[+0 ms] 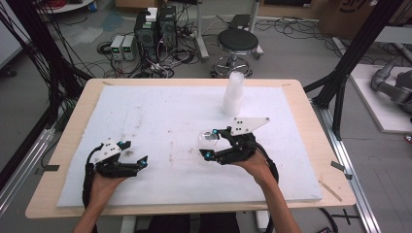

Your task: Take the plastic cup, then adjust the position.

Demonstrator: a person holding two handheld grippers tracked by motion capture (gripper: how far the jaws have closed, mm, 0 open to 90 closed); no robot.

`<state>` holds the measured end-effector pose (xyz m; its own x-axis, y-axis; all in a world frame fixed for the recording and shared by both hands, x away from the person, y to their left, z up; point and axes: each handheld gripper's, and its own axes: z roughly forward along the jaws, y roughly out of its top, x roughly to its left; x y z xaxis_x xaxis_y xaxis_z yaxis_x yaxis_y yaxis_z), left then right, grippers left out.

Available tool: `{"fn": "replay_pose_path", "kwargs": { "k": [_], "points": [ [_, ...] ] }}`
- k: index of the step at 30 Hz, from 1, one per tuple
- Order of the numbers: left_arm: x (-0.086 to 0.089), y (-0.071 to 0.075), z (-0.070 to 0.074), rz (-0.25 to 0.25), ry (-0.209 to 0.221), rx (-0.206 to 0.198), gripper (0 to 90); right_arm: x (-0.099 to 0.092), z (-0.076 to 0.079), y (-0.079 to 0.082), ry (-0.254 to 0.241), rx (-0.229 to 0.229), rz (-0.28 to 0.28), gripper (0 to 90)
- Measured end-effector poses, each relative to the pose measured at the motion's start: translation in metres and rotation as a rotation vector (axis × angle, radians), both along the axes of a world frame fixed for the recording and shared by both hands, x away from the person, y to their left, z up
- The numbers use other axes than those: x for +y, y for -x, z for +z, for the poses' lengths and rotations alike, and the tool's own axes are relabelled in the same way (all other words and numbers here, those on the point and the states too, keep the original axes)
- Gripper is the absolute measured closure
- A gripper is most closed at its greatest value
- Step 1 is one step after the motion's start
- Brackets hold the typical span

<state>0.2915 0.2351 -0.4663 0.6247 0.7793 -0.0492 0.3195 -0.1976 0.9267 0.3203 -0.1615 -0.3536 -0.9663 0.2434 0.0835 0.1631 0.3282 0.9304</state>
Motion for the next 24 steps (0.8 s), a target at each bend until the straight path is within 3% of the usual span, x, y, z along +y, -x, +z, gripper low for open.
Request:
{"fn": "replay_pose_path", "kwargs": {
  "k": [16,24],
  "points": [
    [0.0021,0.0002,0.0002,-0.001,0.024,-0.001,11.3,-0.0043,0.0,-0.0024,-0.017,-0.005,-0.009,39.4],
    [0.0074,0.0011,0.0093,-0.057,0.053,-0.038,11.3,-0.006,0.0024,-0.0027,-0.031,-0.004,0.001,39.5]
  ]
}}
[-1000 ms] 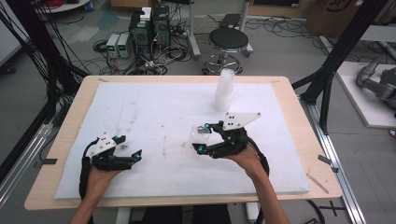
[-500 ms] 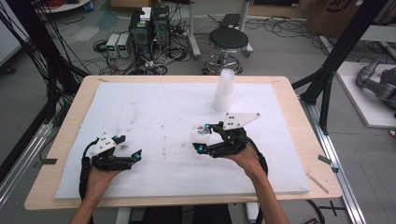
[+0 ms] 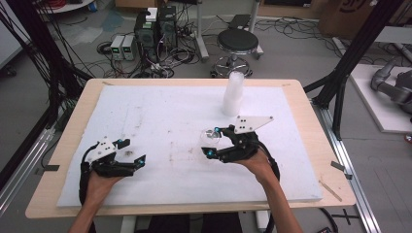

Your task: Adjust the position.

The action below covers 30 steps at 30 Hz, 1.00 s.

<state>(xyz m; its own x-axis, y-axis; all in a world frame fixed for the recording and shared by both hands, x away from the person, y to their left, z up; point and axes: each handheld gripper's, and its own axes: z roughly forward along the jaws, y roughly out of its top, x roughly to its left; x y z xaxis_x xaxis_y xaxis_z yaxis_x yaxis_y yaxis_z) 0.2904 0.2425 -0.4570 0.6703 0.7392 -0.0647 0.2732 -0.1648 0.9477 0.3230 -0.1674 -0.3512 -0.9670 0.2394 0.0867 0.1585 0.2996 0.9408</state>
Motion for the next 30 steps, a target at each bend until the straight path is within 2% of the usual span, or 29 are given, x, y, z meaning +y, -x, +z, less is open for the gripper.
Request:
{"fn": "replay_pose_path", "kwargs": {
  "k": [3,5,6,7,8,9,10,11,12,14,16,18,19,20,21,26,27,30],
  "points": [
    [0.004,0.001,0.013,-0.05,0.036,-0.036,11.2,-0.001,0.0,0.0,-0.004,0.0,0.002,39.5],
    [0.006,0.001,0.026,-0.128,0.058,-0.061,11.3,-0.002,0.0,-0.001,-0.005,0.004,0.011,39.6],
    [0.006,0.001,0.03,-0.154,0.069,-0.07,11.3,-0.002,0.0,-0.001,-0.007,0.006,0.013,39.6],
    [0.006,0.001,0.03,-0.154,0.069,-0.07,11.3,-0.002,0.0,-0.001,-0.01,0.003,0.015,39.6],
    [0.006,0.001,0.037,-0.202,0.076,-0.091,11.3,-0.002,0.001,-0.001,-0.01,0.001,0.02,39.6],
    [0.006,0.001,0.037,-0.202,0.076,-0.091,11.3,-0.002,0.002,-0.001,-0.014,0.003,0.025,39.7],
    [0.005,0.001,0.04,-0.226,0.081,-0.097,11.2,-0.002,0.003,-0.001,-0.017,-0.001,0.026,39.7],
    [0.002,-0.001,0.045,-0.272,0.089,-0.104,11.3,-0.002,0.004,-0.001,-0.018,-0.002,0.028,39.7],
    [0.002,-0.001,0.045,-0.272,0.089,-0.104,11.3,-0.002,0.005,-0.001,-0.02,-0.003,0.035,39.8],
    [-0.003,-0.002,0.05,-0.321,0.099,-0.107,11.3,-0.001,0.006,0.0,-0.023,-0.007,0.037,39.8],
    [-0.015,-0.004,0.056,-0.376,0.101,-0.112,11.3,0.0,0.009,0.001,-0.031,-0.011,0.05,39.9],
    [-0.02,-0.005,0.058,-0.393,0.103,-0.113,11.2,0.0,0.01,0.001,-0.03,-0.012,0.056,39.9],
    [-0.03,-0.006,0.06,-0.425,0.114,-0.116,11.2,0.001,0.011,0.002,-0.032,-0.017,0.066,39.9],
    [-0.03,-0.006,0.06,-0.425,0.114,-0.116,11.2,0.002,0.012,0.003,-0.029,-0.013,0.063,39.9],
    [-0.041,-0.008,0.061,-0.455,0.119,-0.113,11.2,0.003,0.012,0.003,-0.032,-0.019,0.07,39.9],
    [-0.074,-0.011,0.061,-0.525,0.152,-0.11,11.1,0.005,0.013,0.004,-0.043,-0.015,0.09,39.9],
    [-0.078,-0.011,0.062,-0.536,0.156,-0.113,11.1,0.005,0.013,0.004,-0.049,-0.024,0.092,39.9],
    [-0.094,-0.014,0.063,-0.572,0.17,-0.111,11.1,0.005,0.013,0.006,-0.059,-0.01,0.106,39.9]
  ]
}}
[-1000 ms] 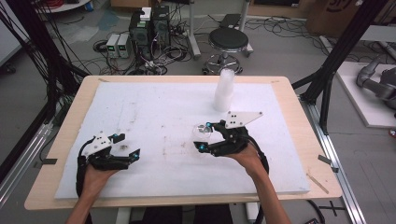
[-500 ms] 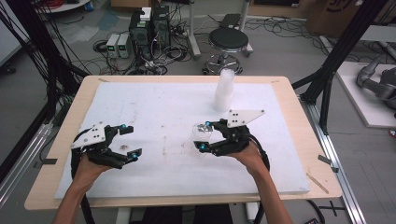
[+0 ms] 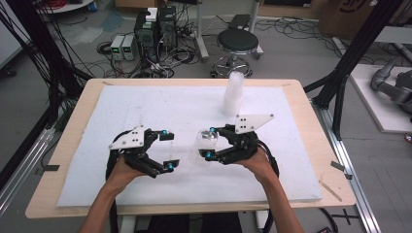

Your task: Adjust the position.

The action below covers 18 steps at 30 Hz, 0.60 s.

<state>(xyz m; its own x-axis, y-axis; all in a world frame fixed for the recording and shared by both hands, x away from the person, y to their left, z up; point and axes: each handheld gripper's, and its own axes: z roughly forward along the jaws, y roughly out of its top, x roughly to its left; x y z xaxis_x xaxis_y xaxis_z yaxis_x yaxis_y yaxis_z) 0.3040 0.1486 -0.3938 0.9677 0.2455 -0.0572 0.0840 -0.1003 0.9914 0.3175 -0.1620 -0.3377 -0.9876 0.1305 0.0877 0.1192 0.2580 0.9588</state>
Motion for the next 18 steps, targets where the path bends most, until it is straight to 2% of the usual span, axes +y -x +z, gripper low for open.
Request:
{"fn": "replay_pose_path", "kwargs": {
  "k": [2,3,9,13,15,18],
  "points": [
    [-0.005,-0.001,0.001,-0.013,0.004,0.0,11.1,0.0,0.0,0.0,-0.002,-0.006,0.001,40.0],
    [-0.014,-0.002,0.002,-0.039,0.014,-0.002,11.0,0.0,0.001,0.001,-0.007,0.0,0.007,39.9],
    [-0.037,-0.004,0.004,-0.09,0.012,-0.005,11.1,0.0,0.002,0.003,-0.024,-0.002,0.016,39.9],
    [-0.046,-0.005,0.004,-0.108,0.017,0.0,11.1,0.0,0.003,0.003,-0.041,-0.011,0.026,39.9],
    [-0.048,-0.005,0.004,-0.11,0.019,0.001,11.1,-0.001,0.003,0.004,-0.046,-0.001,0.03,39.9],
    [-0.053,-0.005,0.003,-0.12,0.036,0.008,11.1,0.0,0.003,0.004,-0.049,-0.007,0.031,39.9]
  ]
}}
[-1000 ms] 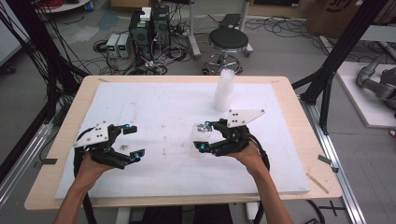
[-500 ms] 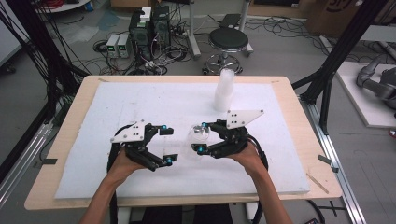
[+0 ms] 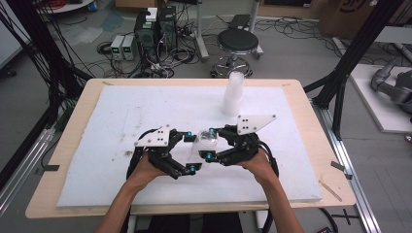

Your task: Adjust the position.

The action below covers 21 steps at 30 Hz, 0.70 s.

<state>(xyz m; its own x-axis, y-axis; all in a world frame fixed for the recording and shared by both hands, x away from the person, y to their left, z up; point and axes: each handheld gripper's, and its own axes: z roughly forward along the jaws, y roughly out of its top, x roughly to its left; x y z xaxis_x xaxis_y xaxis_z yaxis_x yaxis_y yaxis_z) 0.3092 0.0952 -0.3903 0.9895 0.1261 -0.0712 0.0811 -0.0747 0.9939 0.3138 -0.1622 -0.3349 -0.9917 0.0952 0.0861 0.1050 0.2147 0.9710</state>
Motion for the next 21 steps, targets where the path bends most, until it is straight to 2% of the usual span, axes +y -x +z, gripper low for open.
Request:
{"fn": "replay_pose_path", "kwargs": {
  "k": [9,17,21],
  "points": [
    [-0.0084,0.0011,-0.003,-0.019,0.008,0.014,12.3,0.0014,-0.0015,0.0006,-0.01,0.015,0.01,40.0],
    [-0.0082,0.0012,-0.0069,-0.009,0.02,0.026,19.2,0.0021,-0.0033,-0.0001,-0.014,0.017,0.012,40.0],
    [-0.0065,0.0014,-0.0068,-0.01,0.026,0.018,25.3,0.0025,-0.0041,-0.0003,-0.013,0.021,0.014,40.0]
  ]
}}
